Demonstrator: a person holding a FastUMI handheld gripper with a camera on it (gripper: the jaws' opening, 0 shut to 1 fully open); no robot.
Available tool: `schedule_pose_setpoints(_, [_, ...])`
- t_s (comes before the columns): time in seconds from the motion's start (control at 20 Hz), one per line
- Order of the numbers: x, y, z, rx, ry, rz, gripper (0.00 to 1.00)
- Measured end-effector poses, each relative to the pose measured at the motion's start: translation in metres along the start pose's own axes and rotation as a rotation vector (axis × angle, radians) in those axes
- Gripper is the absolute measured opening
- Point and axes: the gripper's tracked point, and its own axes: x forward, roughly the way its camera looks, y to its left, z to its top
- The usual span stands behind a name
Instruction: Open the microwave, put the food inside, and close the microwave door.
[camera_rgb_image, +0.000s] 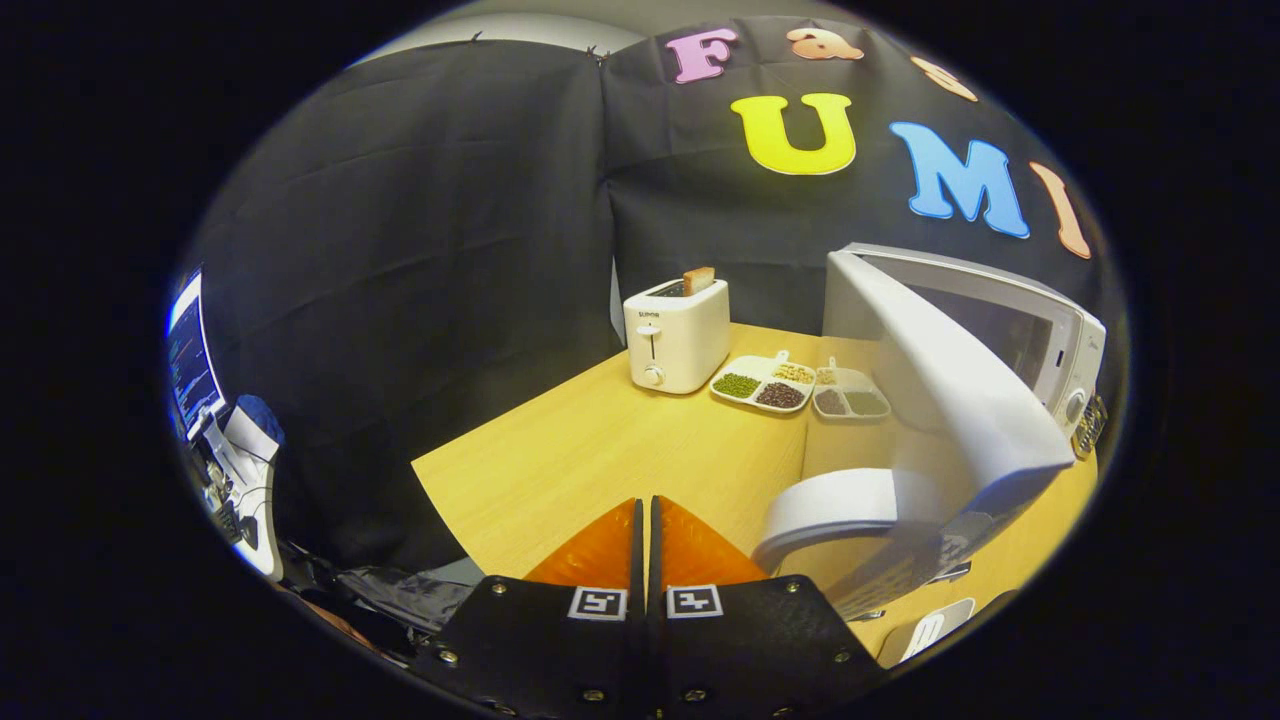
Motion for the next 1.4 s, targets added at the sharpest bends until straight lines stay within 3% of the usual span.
schedule_pose_setpoints(1.4, [-0.053,-0.239,0.021,0.121,-0.025,-0.349,0.01])
